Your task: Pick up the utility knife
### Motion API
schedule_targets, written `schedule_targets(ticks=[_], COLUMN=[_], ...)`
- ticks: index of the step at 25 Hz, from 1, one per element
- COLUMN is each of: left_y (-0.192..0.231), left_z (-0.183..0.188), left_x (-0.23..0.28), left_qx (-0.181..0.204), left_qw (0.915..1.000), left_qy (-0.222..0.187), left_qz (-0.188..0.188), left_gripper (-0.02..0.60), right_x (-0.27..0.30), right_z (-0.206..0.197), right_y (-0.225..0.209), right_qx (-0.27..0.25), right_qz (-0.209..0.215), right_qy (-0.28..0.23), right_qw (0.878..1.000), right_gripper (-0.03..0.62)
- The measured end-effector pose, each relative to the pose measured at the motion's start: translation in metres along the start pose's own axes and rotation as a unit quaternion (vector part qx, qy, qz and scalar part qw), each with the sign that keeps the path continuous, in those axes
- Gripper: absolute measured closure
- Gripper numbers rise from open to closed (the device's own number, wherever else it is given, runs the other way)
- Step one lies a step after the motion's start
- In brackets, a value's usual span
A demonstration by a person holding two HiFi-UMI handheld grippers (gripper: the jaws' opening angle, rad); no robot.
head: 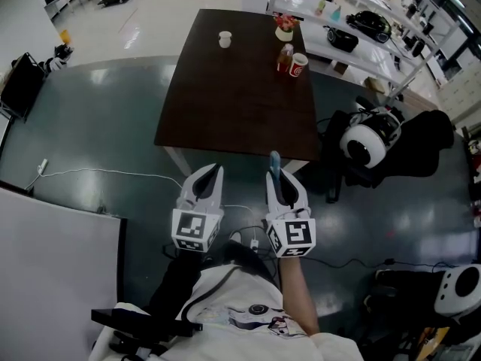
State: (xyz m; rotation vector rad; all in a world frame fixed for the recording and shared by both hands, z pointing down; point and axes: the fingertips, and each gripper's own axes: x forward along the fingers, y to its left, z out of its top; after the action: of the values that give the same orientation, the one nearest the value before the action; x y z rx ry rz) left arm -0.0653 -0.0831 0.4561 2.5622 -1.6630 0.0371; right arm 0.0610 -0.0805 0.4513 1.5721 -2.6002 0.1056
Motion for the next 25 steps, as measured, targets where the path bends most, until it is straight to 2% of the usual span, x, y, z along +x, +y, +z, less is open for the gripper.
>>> schedule_targets(ticks=[9,14,19,25], left_y=[-0.001,0.007,0.003,-0.001], left_z=[-0.02,-0.026,-0.021,0.002], left_x=[-0.08,-0.111,-0.12,-0.111], left_qx=[-0.01,-0.017,-0.024,-0.007], left_qw=[0.9998,0.9992,0.9995,0.9999], left_qy=[0.016,0.032,0.02,0.001], left_qz=[-0.008,0.015,0.006,0.008], left_gripper=[0.584,0.584,0.584,0.584], right_x=[-0.046,-0.068,-0.08,-0.081], right_z=[-0.006,-0.009,-0.008,0.01], right_y=[0.058,0.082,0.087,0.075], right_qx=[0.012,0.018,0.014,0.014], right_qz=[0.0,-0.008,-0.014,-0.021], right_qy=[-0.001,0.004,0.0,-0.024], right_qw=[1.0,1.0,1.0,0.999], right_gripper=[0.522,0.522,0.522,0.522])
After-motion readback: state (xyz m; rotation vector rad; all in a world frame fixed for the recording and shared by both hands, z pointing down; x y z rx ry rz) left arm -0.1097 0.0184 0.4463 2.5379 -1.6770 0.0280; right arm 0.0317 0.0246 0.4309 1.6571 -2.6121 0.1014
